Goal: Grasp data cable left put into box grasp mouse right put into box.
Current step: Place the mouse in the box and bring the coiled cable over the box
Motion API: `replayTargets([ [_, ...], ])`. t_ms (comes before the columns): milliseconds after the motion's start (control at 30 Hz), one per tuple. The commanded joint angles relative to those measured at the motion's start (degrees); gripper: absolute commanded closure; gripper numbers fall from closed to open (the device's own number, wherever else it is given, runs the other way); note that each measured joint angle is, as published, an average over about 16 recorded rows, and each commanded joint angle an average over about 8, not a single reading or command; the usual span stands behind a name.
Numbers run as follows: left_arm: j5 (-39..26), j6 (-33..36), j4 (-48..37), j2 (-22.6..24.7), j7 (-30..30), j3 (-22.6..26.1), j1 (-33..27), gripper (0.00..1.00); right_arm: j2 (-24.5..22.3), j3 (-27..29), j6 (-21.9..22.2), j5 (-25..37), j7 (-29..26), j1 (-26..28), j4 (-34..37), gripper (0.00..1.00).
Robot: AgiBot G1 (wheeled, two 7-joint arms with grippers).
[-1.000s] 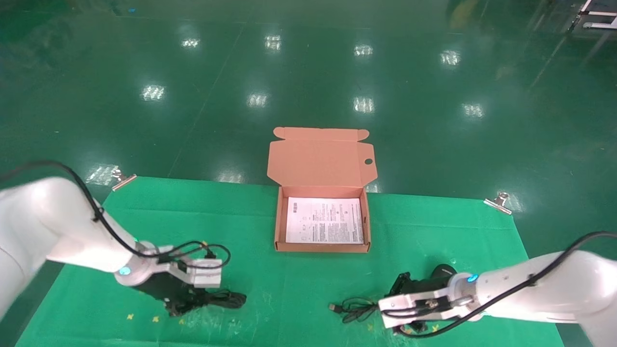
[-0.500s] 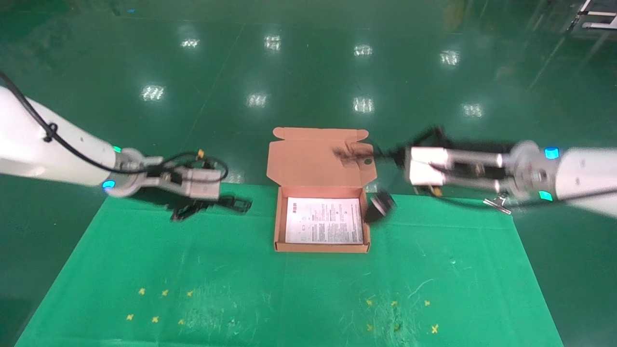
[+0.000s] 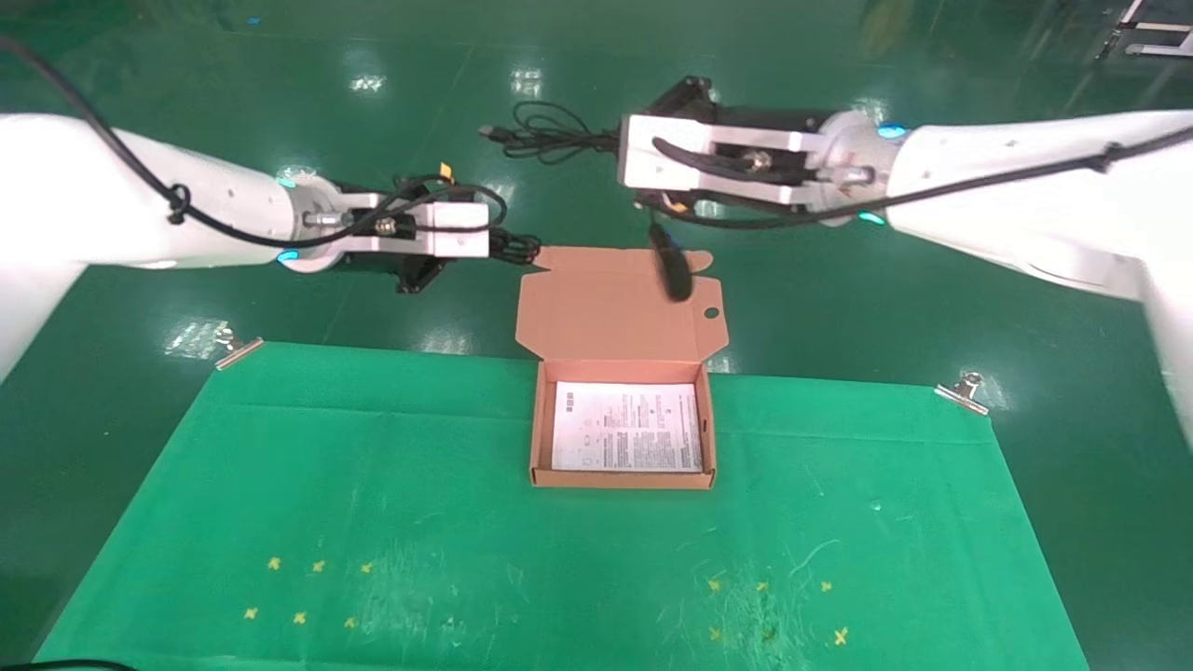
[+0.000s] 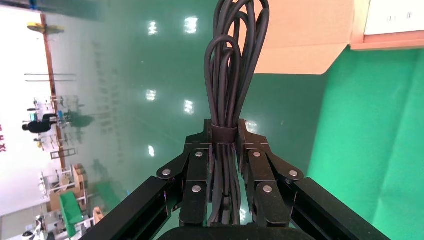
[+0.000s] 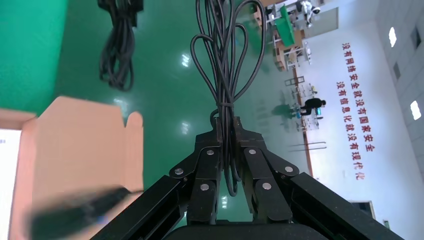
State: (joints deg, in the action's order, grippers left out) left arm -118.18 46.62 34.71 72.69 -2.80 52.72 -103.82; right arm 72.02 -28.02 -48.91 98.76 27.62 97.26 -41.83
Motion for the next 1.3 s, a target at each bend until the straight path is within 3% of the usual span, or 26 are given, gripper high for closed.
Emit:
replayTargets([
  [33, -0.6, -0.8, -1.0, 0.7, -0.1, 0.1, -0.7, 1.0, 1.6, 0.0, 0.7, -0.3, 1.4, 1.1, 2.4, 1.0],
  [533, -2.4, 3.4, 0.9, -1.7, -2.5, 1.4, 0.1, 1.0, 4.0, -0.9, 1.8, -0.6, 2.8, 0.1, 6.4, 1.0],
  [967, -10.4, 11.3, 15.5, -9.0, -16.6, 3.6, 2.5, 1.0, 5.6, -5.1, 1.1, -2.4, 3.0, -4.3, 7.7, 1.0],
  [1300, -15.8, 16.2, 26.7, -12.8, -25.9, 4.4, 4.0, 1.0, 5.9, -11.0, 4.8, -7.1, -1.0, -7.1, 8.6, 1.0],
])
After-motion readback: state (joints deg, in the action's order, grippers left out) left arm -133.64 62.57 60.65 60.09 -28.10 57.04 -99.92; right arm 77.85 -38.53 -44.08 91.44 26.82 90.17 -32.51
